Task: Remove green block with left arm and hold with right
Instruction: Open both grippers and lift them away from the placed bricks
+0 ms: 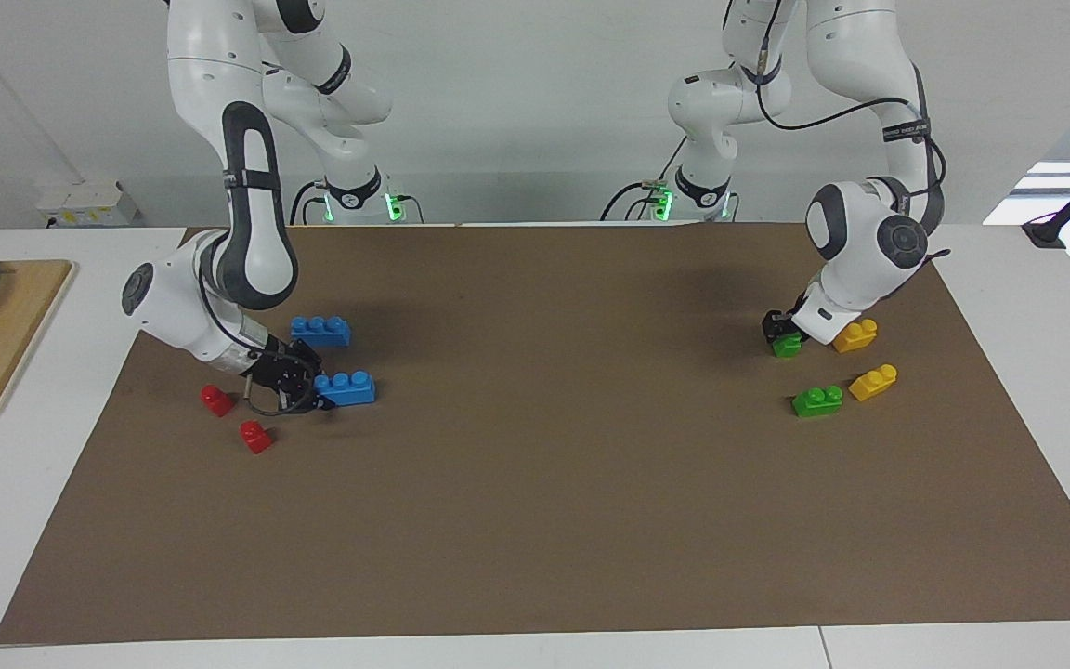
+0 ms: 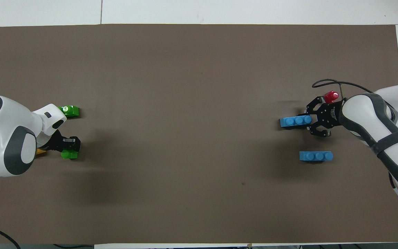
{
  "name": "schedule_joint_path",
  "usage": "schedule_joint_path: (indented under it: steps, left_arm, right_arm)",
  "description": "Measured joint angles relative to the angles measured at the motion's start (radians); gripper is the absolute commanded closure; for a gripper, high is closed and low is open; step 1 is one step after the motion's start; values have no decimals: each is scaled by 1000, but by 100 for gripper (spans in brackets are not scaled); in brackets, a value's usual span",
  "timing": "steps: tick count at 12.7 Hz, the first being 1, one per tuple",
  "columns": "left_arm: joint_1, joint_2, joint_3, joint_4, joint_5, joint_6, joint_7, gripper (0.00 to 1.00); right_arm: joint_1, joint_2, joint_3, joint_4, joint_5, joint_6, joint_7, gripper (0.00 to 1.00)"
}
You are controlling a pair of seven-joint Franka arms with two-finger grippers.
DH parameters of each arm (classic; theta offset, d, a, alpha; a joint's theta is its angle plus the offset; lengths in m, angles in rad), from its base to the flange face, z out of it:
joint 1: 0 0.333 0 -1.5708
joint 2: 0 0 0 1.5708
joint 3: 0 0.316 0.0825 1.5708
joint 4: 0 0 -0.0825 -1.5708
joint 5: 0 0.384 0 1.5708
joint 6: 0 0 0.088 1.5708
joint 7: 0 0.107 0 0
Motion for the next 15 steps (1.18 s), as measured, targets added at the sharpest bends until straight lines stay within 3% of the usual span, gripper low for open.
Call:
schedule_joint_path:
  steps: [1,2,4,7,11,15]
  left_arm:
    - [0,-3,0,22,0,-19,0,0]
    - [0,-9,-1,50,0,-47,0,0]
    - [0,-33,-1,133,0,-135,0,0]
    - [0,-76,-1,262,0,-276,0,0]
    - [0,-155,-5,326,0,-371,0,0]
    - [-19,-157,-8,452,0,-478,-28,0]
  right_arm:
    - [0,0,0,0,0,0,-7,25]
    - [0,0,1,-2,0,0,-11,14]
    - [1,0,5,-2,0,-2,-13,6]
    - [2,-11,6,25,0,-44,1,4]
    - [1,-68,3,106,-54,-158,110,2]
    - [-1,-95,2,233,-112,-271,163,2]
